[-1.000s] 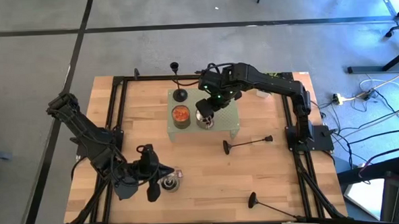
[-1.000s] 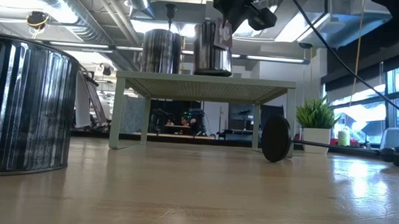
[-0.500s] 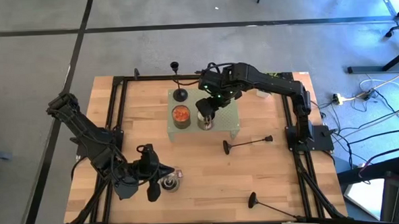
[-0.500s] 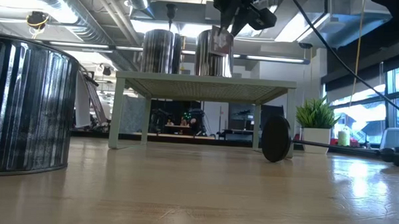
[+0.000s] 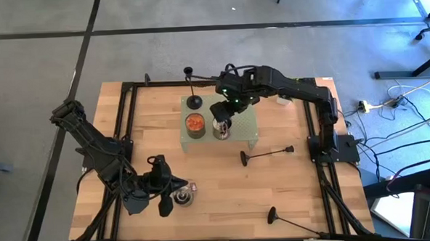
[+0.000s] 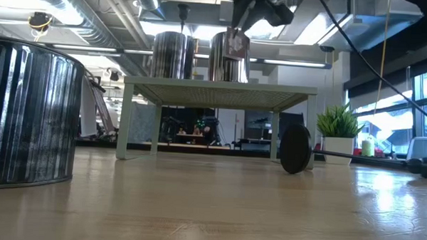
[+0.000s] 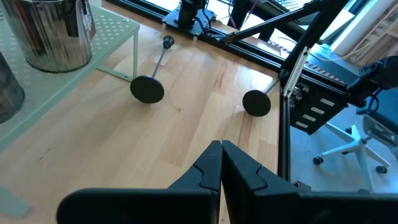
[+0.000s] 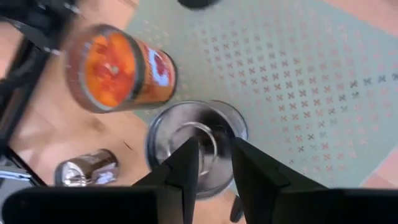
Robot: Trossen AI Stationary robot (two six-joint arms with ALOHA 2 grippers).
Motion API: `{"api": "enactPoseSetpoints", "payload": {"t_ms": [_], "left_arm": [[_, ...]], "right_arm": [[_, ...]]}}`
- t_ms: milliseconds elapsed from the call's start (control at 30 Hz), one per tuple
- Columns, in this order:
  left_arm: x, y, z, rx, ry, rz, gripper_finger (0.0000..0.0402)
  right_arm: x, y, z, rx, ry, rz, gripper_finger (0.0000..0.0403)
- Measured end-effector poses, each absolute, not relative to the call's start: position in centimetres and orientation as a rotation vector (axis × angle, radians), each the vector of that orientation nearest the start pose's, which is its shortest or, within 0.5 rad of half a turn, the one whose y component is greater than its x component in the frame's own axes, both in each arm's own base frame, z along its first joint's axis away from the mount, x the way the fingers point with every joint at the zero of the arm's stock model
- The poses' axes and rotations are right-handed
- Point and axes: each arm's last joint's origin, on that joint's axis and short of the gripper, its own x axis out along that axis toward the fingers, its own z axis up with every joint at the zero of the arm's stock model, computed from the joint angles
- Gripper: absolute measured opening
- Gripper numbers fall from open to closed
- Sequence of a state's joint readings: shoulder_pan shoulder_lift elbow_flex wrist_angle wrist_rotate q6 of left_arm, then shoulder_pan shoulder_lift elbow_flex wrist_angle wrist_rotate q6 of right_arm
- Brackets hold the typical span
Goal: Pick & Place candle stick holders
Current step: Put the top candle holder on the shelf aligned with the other candle holder
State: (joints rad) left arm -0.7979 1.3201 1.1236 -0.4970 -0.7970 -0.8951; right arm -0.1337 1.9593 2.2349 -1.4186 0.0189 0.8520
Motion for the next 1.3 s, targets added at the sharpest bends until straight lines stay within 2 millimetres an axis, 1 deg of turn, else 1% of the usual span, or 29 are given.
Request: {"api": "enactPoseSetpoints", "payload": {"t_ms": [167, 300, 367, 433, 600, 767, 867, 933, 1033, 1167, 1300], "left_arm": [[20.6, -18.2, 31.4, -0.379, 0.427, 0.217, 0.0002], [20.6, -18.1, 31.4, -0.379, 0.427, 0.218, 0.0002], [20.6, -18.1, 31.4, -0.379, 0.427, 0.218, 0.0002], [20.6, -18.1, 31.4, -0.378, 0.427, 0.218, 0.0002], [20.6, -18.1, 31.4, -0.376, 0.428, 0.218, 0.0002], [20.6, -18.2, 31.4, -0.379, 0.437, 0.208, 0.0002], [20.6, -18.2, 31.4, -0.379, 0.440, 0.206, 0.0002], [20.6, -18.2, 31.4, -0.377, 0.442, 0.203, 0.0002], [20.6, -18.2, 31.4, -0.365, 0.450, 0.189, 0.0002], [20.6, -18.3, 31.3, -0.360, 0.458, 0.179, 0.0002], [20.6, -18.3, 31.3, -0.361, 0.461, 0.175, 0.0002]], "right_arm": [[36.7, -4.4, 40.8, 0.806, 0.883, -0.571, 0.0099], [36.0, -3.0, 43.1, 0.812, 0.743, -0.489, 0.0099], [35.7, -2.1, 44.3, 0.814, 0.676, -0.440, 0.0099], [35.7, -1.0, 45.1, 0.808, 0.622, -0.397, 0.0099], [35.7, 2.5, 45.9, 0.807, 0.588, -0.282, 0.0099], [35.4, 6.7, 45.8, 0.811, 0.615, -0.210, 0.0099], [35.0, 9.5, 45.4, 0.823, 0.630, -0.220, 0.0099], [34.6, 11.3, 45.0, 0.852, 0.629, -0.256, 0.0099], [33.9, 13.9, 43.9, 0.893, 0.665, -0.333, 0.0099], [32.9, 17.1, 41.8, 0.938, 0.776, -0.435, 0.0098], [31.8, 19.4, 39.9, 0.947, 0.875, -0.535, 0.0098]]}}
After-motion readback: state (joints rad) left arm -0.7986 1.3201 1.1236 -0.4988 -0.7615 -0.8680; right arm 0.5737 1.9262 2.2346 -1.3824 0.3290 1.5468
